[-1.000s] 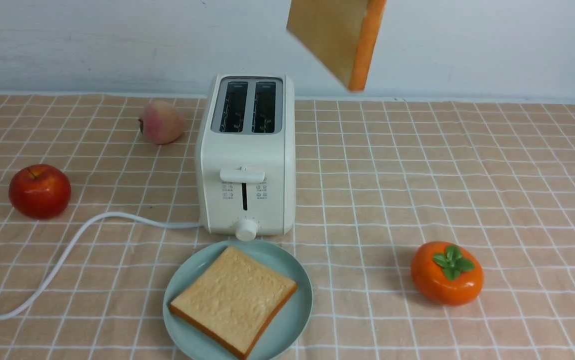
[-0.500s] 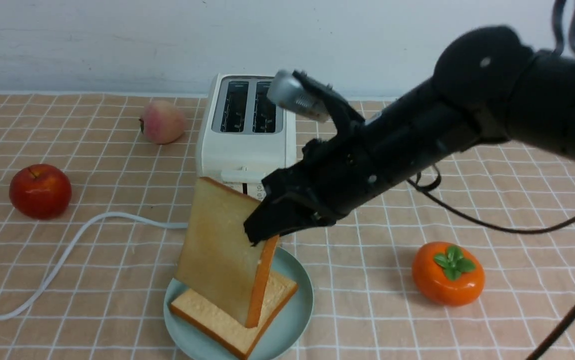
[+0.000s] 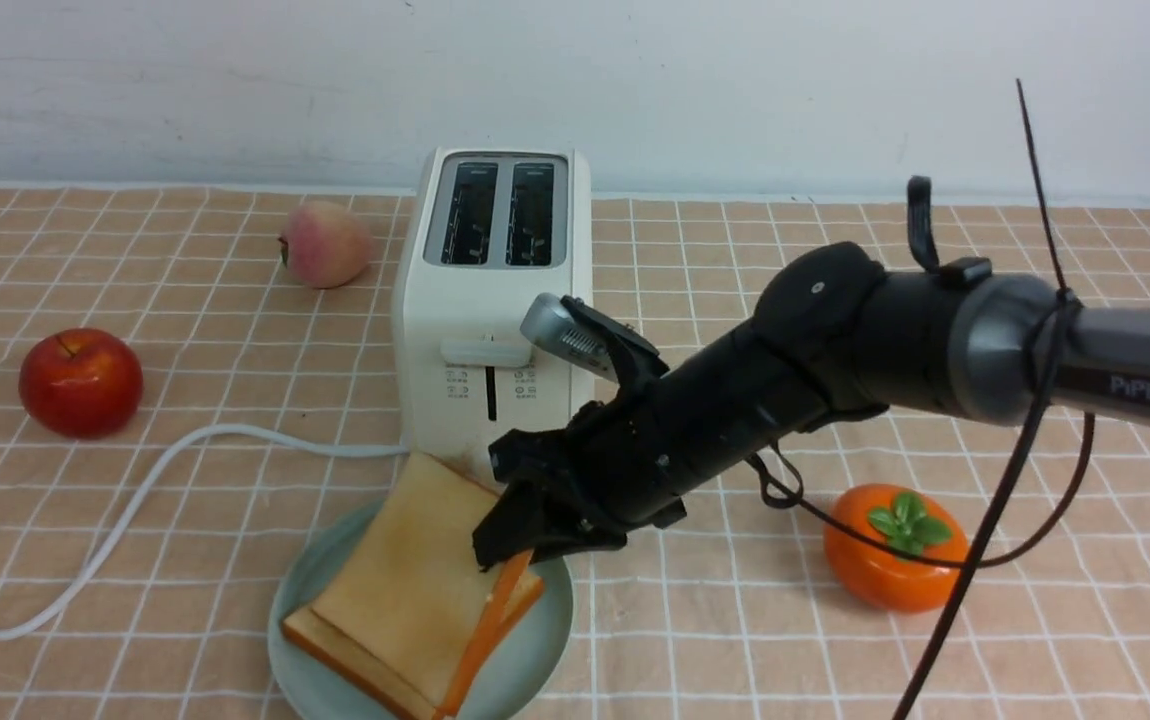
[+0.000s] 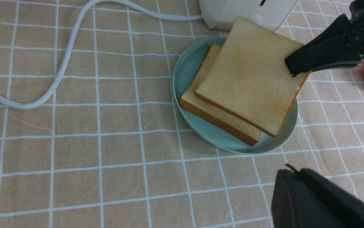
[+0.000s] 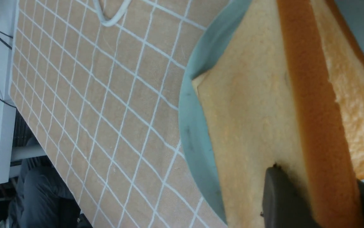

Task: Take toasted bread from bread machine on light coffee tablecloth place on plate.

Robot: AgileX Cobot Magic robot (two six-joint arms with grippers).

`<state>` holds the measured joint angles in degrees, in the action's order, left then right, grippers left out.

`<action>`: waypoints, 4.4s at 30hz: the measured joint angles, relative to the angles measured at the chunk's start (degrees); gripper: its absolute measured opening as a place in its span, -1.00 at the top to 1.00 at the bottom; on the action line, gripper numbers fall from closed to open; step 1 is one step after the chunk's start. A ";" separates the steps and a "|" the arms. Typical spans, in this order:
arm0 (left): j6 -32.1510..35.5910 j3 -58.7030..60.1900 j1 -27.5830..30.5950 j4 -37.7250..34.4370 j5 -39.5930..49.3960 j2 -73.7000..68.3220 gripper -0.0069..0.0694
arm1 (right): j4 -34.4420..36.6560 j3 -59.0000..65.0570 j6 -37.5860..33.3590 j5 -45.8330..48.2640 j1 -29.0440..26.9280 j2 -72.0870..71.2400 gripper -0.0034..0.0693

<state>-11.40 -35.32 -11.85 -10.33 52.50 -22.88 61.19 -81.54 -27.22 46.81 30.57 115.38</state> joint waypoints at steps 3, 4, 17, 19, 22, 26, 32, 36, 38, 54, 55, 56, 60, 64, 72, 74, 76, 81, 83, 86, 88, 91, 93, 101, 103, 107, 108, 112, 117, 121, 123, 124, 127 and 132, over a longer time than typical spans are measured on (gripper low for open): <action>0.14 0.00 0.00 0.00 0.00 0.00 0.86 | -3.64 -1.08 3.45 2.17 -0.22 0.00 0.05; 0.28 0.00 0.00 0.00 0.00 0.00 0.86 | -5.21 -1.99 4.31 3.73 -0.44 0.00 -0.07; 0.34 1.68 0.00 0.12 -4.42 0.00 0.86 | -37.10 -17.52 22.60 23.03 -9.21 -15.10 0.06; 0.34 2.80 0.00 -1.18 -6.84 0.00 0.86 | -40.77 -17.37 24.35 23.72 -9.25 -21.07 0.40; 0.34 4.08 0.00 -3.24 -9.42 0.00 0.86 | -42.42 -16.63 25.28 24.06 -9.14 -27.94 0.80; 0.34 6.64 0.00 -5.81 -13.97 0.00 0.86 | -45.76 -11.04 25.91 24.23 -9.14 -42.73 0.95; 0.28 8.63 0.00 -6.85 -19.29 0.00 0.86 | -54.71 8.60 27.82 10.17 -9.14 -65.80 0.95; 0.28 8.92 0.00 -6.90 -21.57 0.00 0.86 | -59.10 28.15 33.88 -6.42 -9.14 -81.47 0.94; 0.28 8.92 0.00 -6.95 -22.29 0.00 0.86 | -60.54 35.91 36.12 -13.11 -9.14 -86.83 0.93; 0.28 8.92 0.00 -7.02 -23.50 -0.05 0.86 | -67.88 68.94 40.27 -45.96 -9.14 -113.76 0.70; 0.28 8.92 0.00 -7.02 -23.50 -0.05 0.86 | -67.88 68.94 40.27 -45.96 -9.14 -113.76 0.70; 0.28 8.92 0.00 -7.02 -23.50 -0.05 0.86 | -67.88 68.94 40.27 -46.00 -9.14 -113.76 0.65; 0.28 8.92 0.00 -7.02 -23.50 -0.05 0.86 | -67.88 68.96 40.27 -46.00 -9.14 -113.76 0.61; 0.28 8.92 0.00 -7.02 -23.50 -0.05 0.86 | -67.88 68.96 40.27 -46.00 -9.14 -113.76 0.60; 0.28 9.04 0.00 -7.07 -23.50 -0.05 0.85 | -67.88 68.96 40.40 -46.02 -9.14 -113.85 0.58; 0.34 9.26 0.00 -6.79 -23.73 -0.05 0.85 | -67.88 68.96 40.40 -46.02 -9.14 -113.85 0.58; 1.30 10.78 0.36 -5.36 -24.76 0.58 0.85 | -67.88 68.96 40.40 -46.07 -9.14 -113.90 0.57; 1.68 17.63 3.60 -2.95 -29.90 7.01 0.85 | -67.88 68.96 40.40 -46.07 -9.14 -113.89 0.56; 1.63 21.01 5.24 -1.75 -32.23 10.82 0.85 | -67.88 68.96 40.40 -46.07 -9.14 -113.89 0.55; 1.64 28.07 6.21 0.92 -35.84 18.41 0.83 | -67.88 68.96 40.40 -46.07 -9.14 -113.89 0.54; 1.64 31.67 6.33 2.07 -36.13 22.06 0.83 | -67.88 68.96 40.40 -46.07 -9.14 -113.89 0.53; 1.64 35.43 6.39 2.62 -36.01 23.38 0.83 | -67.88 68.96 40.40 -46.07 -9.14 -113.89 0.52; 1.64 36.81 6.39 2.80 -35.05 23.46 0.83 | -67.88 68.96 40.40 -46.12 -9.14 -113.89 0.52; 1.64 36.93 6.39 3.06 -30.82 23.46 0.81 | -67.88 68.96 40.40 -46.28 -9.14 -114.03 0.49; 1.64 36.93 6.39 3.06 -30.70 23.46 0.81 | -67.88 68.96 40.40 -46.28 -9.14 -114.03 0.48; 1.64 36.93 6.39 3.11 -30.53 23.46 0.80 | -67.88 68.96 40.40 -46.28 -9.14 -114.03 0.47; 1.64 36.93 6.39 3.11 -30.54 23.46 0.79 | -67.88 68.96 40.40 -46.28 -9.14 -114.03 0.47; 1.64 36.93 6.39 3.11 -30.41 23.46 0.77 | -67.88 68.96 40.40 -46.28 -9.14 -114.03 0.46; 1.64 36.93 6.39 3.11 -30.41 23.46 0.77 | -67.88 68.96 40.40 -46.28 -9.14 -114.03 0.46; 1.64 36.93 6.39 3.11 -30.36 23.46 0.76 | -67.88 68.96 40.40 -46.28 -9.14 -114.03 0.45; 1.64 36.93 6.39 3.11 -30.36 23.46 0.75 | -67.88 68.96 40.40 -46.28 -9.14 -114.03 0.45; 1.64 36.93 6.39 3.11 -30.36 23.46 0.75 | -67.88 68.96 40.40 -46.28 -9.14 -114.03 0.44; 1.64 36.93 6.39 3.11 -30.36 23.46 0.74 | -66.77 68.96 40.40 -46.28 -9.14 -114.05 0.43; 1.64 36.93 6.39 3.11 -30.36 23.46 0.74 | -58.84 68.96 37.92 -43.97 -9.14 -114.05 0.41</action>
<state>-9.75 1.61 -5.46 -7.22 22.14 0.57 2.35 -12.58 10.69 2.85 21.43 1.33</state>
